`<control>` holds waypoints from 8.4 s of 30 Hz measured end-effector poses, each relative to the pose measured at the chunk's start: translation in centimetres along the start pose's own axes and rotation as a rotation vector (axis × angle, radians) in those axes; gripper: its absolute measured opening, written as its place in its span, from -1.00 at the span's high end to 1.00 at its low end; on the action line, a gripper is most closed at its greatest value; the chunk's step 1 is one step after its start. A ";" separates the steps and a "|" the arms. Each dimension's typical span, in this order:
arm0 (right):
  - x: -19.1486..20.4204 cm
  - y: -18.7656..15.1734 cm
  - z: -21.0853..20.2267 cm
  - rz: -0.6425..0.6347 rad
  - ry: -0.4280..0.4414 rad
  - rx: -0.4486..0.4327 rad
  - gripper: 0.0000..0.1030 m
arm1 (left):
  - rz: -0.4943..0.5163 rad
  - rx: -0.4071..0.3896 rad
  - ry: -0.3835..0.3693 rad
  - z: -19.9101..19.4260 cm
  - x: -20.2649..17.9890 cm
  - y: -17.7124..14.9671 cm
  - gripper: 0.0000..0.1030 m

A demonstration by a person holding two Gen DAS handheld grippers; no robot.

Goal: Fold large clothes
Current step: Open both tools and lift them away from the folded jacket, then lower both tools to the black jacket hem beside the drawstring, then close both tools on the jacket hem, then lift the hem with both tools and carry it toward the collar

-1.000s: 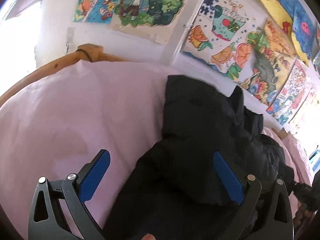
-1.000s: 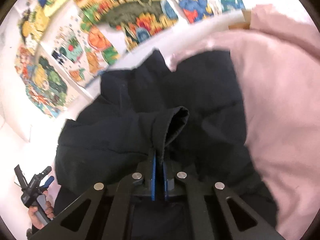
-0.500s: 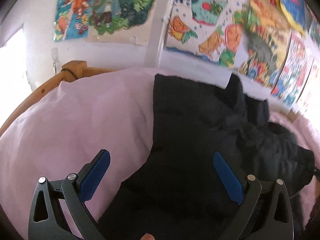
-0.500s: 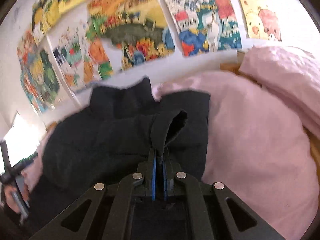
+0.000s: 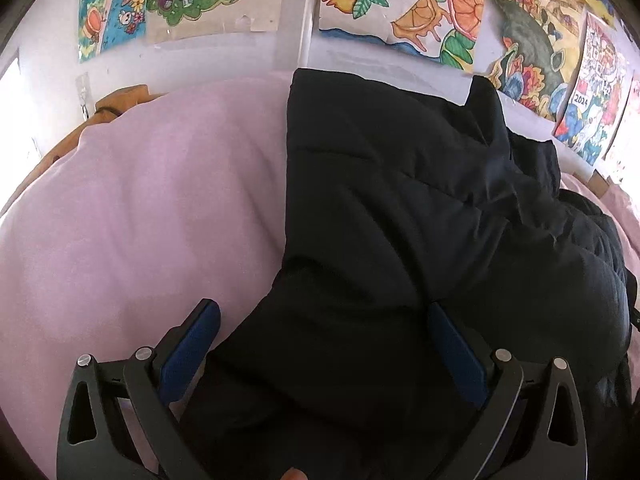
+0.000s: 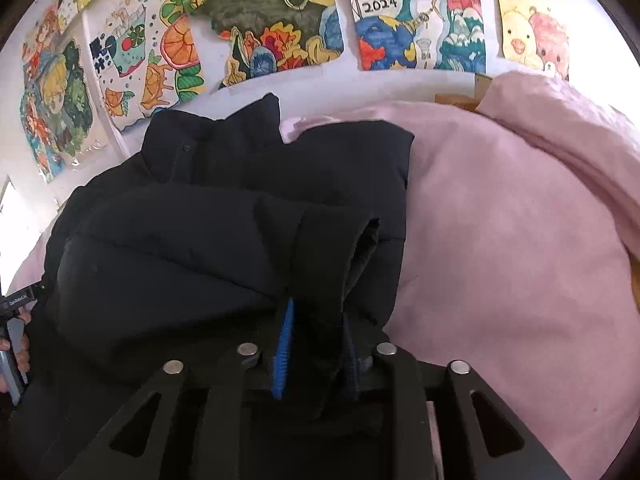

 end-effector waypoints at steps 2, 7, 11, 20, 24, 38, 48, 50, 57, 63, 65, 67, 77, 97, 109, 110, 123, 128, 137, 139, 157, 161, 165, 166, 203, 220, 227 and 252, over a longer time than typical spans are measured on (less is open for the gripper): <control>0.4 0.2 -0.7 -0.025 -0.026 -0.028 0.20 | 0.001 0.002 0.004 0.0 0.1 -0.1 -0.97; 2.7 0.3 -0.7 -0.132 -0.078 -0.050 -0.22 | 0.016 -0.001 0.036 -0.1 -0.2 -0.1 -0.98; 3.0 -0.5 2.1 -0.180 -0.163 0.037 -0.31 | 0.021 0.001 0.043 0.1 -0.2 -0.2 -0.98; 2.6 -1.0 1.9 -0.182 -0.135 0.041 -0.63 | 0.029 -0.008 0.086 -0.4 -0.3 -0.3 -0.98; 2.9 -1.4 0.2 -0.170 -0.099 0.032 -0.74 | 0.051 -0.026 0.117 -2.1 -0.8 -0.7 -0.98; 5.7 -5.4 -8.2 -0.249 -0.046 -0.050 -1.00 | 0.171 -0.203 0.137 -11.6 -5.2 -5.5 -0.98; 7.4 -9.2 -17.9 -0.228 -0.108 -0.028 -1.00 | 0.261 -0.205 0.039 -23.3 -7.7 -9.9 -0.98; 8.8 -10.3 -20.2 -0.233 -0.099 -0.004 -1.00 | 0.301 -0.210 0.047 -25.6 -8.1 -10.9 -0.98; 12.7 -13.4 -26.4 -0.209 -0.047 -0.022 -1.00 | 0.369 -0.229 0.048 -30.9 -8.0 -16.0 -0.98; 14.9 -17.5 -29.6 -0.262 -0.050 -0.071 -1.00 | 0.373 -0.183 0.015 -32.0 -7.0 -21.0 -0.98; 15.5 -19.0 -30.4 -0.294 -0.056 -0.089 -1.00 | 0.382 -0.171 0.009 -32.3 -6.7 -22.3 -0.98; 15.9 -20.3 -30.9 -0.329 -0.070 -0.103 -1.00 | 0.401 -0.158 0.002 -32.4 -6.8 -23.6 -0.98; 16.1 -25.5 -27.6 -0.460 -0.068 -0.008 -1.00 | 0.579 -0.029 -0.017 -28.1 -6.9 -28.9 -0.98; 12.9 -33.7 -18.0 -0.651 -0.205 0.254 -1.00 | 0.810 0.176 0.141 -20.3 -3.7 -35.4 -0.98; 10.9 -33.0 -15.9 -0.643 -0.321 0.254 -1.00 | 0.718 0.202 0.231 -18.3 -1.2 -34.2 -0.98; 10.9 -33.1 -15.7 -0.652 -0.330 0.250 -1.00 | 0.712 0.204 0.236 -18.2 -1.1 -34.2 -0.98; 9.0 -32.5 -14.6 -0.715 -0.473 0.188 -1.00 | 0.671 0.163 0.353 -18.0 0.6 -32.8 -0.98; 8.3 -32.4 -14.3 -0.685 -0.489 0.185 -1.00 | 0.687 0.139 0.383 -17.9 1.3 -32.7 -0.98; 8.5 -31.0 -15.0 -0.724 -0.550 0.094 -1.00 | 0.773 0.040 0.524 -18.2 1.4 -31.7 -0.98; 8.2 -30.9 -14.9 -0.706 -0.544 0.103 -1.00 | 0.772 0.025 0.535 -18.4 1.5 -31.4 -0.98; 10.0 -32.3 -14.3 -0.804 -0.552 0.086 -0.44 | 0.777 0.012 0.523 -18.8 0.7 -31.4 -0.78; 10.4 -32.6 -14.3 -0.826 -0.558 0.080 -0.09 | 0.807 0.008 0.502 -18.9 0.2 -31.8 -0.35; 10.0 -32.1 -14.4 -0.796 -0.550 0.075 0.26 | 0.870 0.007 0.496 -18.6 -0.7 -32.6 0.30; 10.1 -32.0 -14.6 -0.787 -0.536 0.074 0.31 | 0.885 0.008 0.500 -18.5 -0.8 -32.9 0.42; 11.7 -33.3 -28.6 -0.604 -0.285 0.049 0.88 | 0.854 -0.138 0.215 -34.7 -5.0 -36.1 0.94; 12.2 -34.3 -31.5 -0.607 -0.219 0.068 0.88 | 0.809 -0.116 0.121 -37.5 -7.1 -35.7 0.94; 12.0 -36.0 -28.0 -0.658 -0.164 0.235 0.87 | 0.833 -0.040 0.070 -36.1 -7.3 -35.5 0.93; 12.0 -36.9 -27.2 -0.708 -0.106 0.300 0.84 | 0.868 0.032 0.043 -35.2 -6.9 -36.1 0.93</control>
Point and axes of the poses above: each gripper's, at about its wrist camera, not at the fingertips, and z roughly the way its jaws point, x to its left, y to its top, the point moved 9 cm from there along z, roughly the way its jaws point, and after that the axes turned 13 degrees about x, right-handed, at the moved point
